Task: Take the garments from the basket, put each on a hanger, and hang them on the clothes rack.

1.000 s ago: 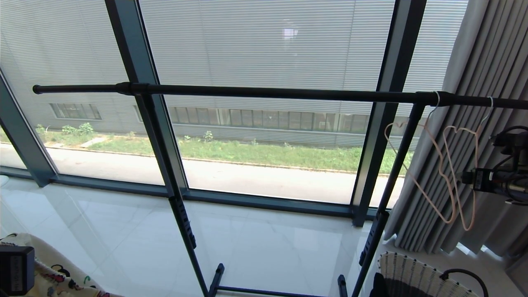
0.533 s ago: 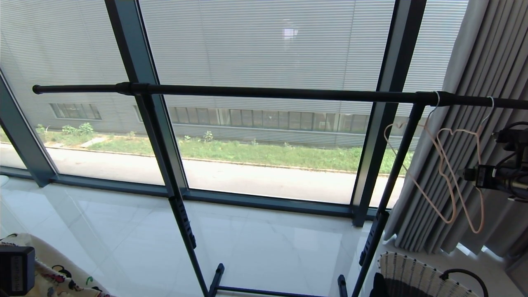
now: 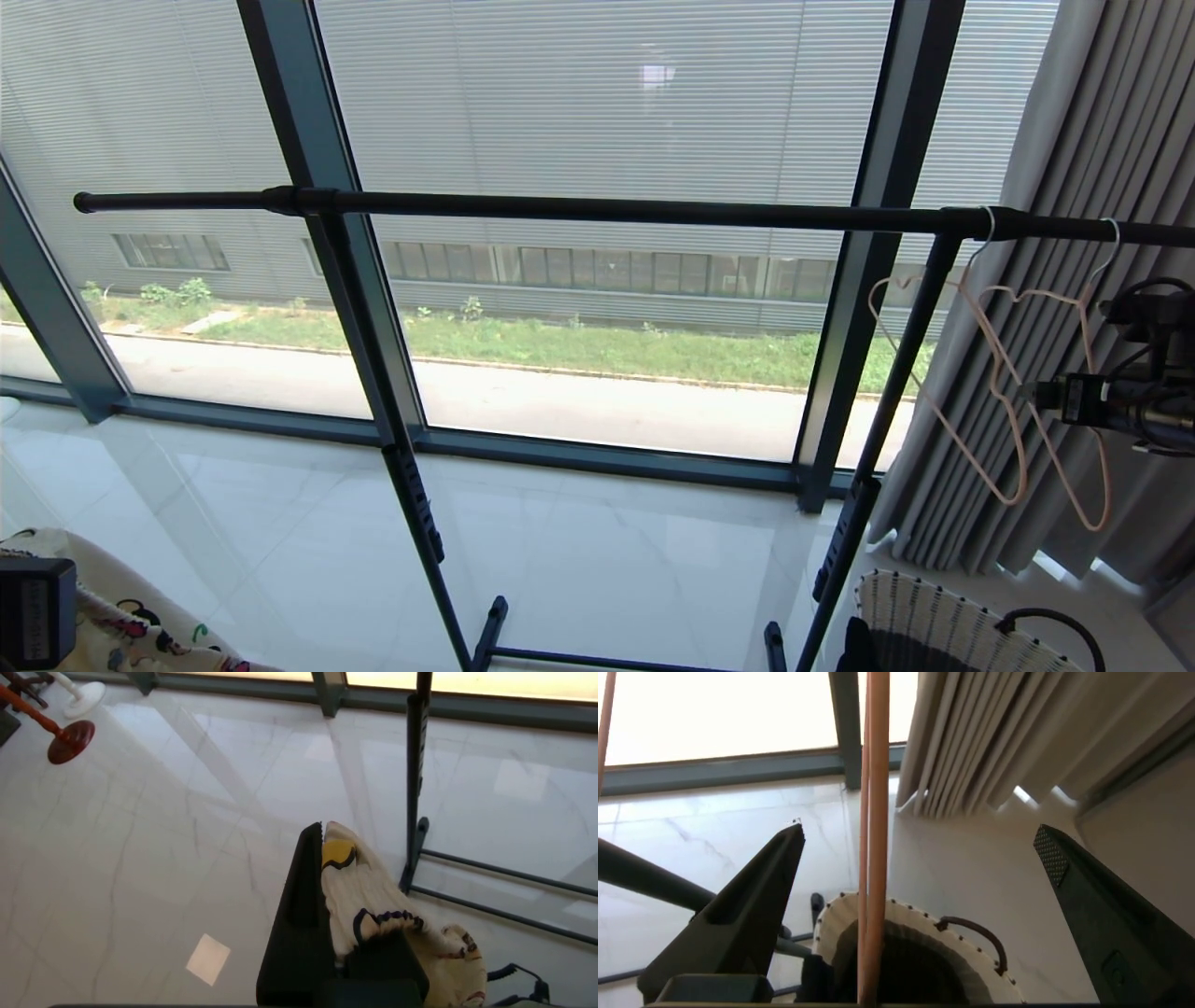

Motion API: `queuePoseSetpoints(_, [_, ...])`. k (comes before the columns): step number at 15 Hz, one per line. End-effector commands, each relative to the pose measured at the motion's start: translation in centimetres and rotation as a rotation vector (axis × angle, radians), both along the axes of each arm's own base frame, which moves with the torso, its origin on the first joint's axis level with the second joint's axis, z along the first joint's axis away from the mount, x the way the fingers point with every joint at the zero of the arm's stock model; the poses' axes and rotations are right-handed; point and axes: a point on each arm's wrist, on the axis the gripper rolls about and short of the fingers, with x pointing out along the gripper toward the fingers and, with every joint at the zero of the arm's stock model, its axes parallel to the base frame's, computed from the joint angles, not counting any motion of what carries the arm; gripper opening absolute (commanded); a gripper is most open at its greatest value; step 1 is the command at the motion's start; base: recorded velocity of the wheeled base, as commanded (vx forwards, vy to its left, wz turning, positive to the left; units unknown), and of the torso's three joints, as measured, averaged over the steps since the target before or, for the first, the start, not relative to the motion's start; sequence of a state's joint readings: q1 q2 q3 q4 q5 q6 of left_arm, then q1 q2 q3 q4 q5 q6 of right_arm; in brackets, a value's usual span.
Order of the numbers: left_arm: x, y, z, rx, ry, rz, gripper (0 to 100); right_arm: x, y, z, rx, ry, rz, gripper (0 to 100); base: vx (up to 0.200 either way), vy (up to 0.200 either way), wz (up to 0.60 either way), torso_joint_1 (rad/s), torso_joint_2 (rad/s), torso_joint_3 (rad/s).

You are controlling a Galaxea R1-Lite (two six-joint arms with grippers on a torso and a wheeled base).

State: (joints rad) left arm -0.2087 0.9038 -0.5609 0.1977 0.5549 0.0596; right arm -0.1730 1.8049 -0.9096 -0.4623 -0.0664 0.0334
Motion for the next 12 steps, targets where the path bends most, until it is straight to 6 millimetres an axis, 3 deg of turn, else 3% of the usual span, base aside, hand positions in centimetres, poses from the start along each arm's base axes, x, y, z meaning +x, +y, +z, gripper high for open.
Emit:
queuePoseSetpoints(1, [0.02, 0.0, -0.04, 0.001, 0.002, 0.0, 0, 0.17, -0.03, -0.2, 0.004, 0.005, 0.005, 100, 0.0, 0.0, 0.0, 0.0, 0.0, 0.0])
queuePoseSetpoints(3, [0.02, 0.0, -0.04, 0.002, 0.003, 0.0, 0, 0.26, -0.04, -0.42, 0.006, 0.013, 0.007, 100, 0.0, 0.0, 0.0, 0.0, 0.0, 0.0])
queuePoseSetpoints(4, [0.02, -0.02, -0.04, 0.006, 0.005, -0.004, 0, 0.34, -0.11, -0.62, 0.007, 0.019, 0.005, 0, 0.0, 0.0, 0.0, 0.0, 0.0, 0.0])
queuePoseSetpoints(12, [0.08, -0.01, -0.07, 0.01, 0.009, -0.004, 0, 0.35, -0.11, -0.5, 0.004, 0.013, 0.005, 0, 0.0, 0.0, 0.0, 0.0, 0.0, 0.0])
